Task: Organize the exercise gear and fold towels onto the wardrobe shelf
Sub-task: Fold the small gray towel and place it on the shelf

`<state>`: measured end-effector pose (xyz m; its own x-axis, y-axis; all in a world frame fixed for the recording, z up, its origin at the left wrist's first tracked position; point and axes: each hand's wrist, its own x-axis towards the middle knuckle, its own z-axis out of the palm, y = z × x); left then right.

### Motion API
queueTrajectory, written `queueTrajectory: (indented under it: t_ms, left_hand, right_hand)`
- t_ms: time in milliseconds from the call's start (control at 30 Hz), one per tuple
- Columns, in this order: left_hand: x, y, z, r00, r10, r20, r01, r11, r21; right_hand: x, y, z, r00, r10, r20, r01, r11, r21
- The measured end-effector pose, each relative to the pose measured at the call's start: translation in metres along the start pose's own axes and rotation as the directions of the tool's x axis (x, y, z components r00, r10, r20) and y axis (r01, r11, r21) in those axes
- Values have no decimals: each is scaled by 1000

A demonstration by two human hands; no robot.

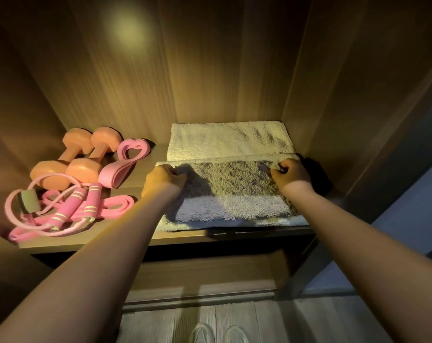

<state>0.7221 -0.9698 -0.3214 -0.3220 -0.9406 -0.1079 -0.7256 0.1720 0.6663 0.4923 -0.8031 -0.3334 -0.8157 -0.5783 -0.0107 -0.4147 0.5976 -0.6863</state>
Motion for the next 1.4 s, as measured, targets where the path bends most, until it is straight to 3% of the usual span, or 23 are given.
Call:
queueTrajectory:
  t_ms: [233,433,533,667,800,1067,1200,1400]
  left_hand:
    - [-39,-3,-28,976,92,-199,-162,915,-370]
    - [-142,-7,-86,951,250,-181,-302,872,-386]
    - [-204,-29,-103,958,271,-92,-283,845,-455]
    - [-277,-66,-109,966,242,90,-149,808,-569]
    - [-334,-96,-99,980,169,102,-62,754,-654]
    - [-388,-117,-83,985,72,-158,-164,679,-716]
    - [-404,-127,-79,972,29,-232,-187,690,-699]
    - [-413,-139,-75,959,-1,-283,-187,746,-639]
  right_hand:
    - [-35,4,-27,995,22,-101,19,918,396]
    - [-125,11,-77,995,-11,-95,68,779,624]
    - [-188,28,-89,999,-11,-41,37,694,719]
    - [-267,54,-93,997,-6,82,-68,493,867]
    - [-330,74,-90,992,-18,123,-109,351,930]
    - [-387,79,-92,994,-25,108,-93,350,932]
    - [-398,91,-88,978,-43,202,-175,351,920]
    - [-402,94,-81,959,-49,281,-218,511,831]
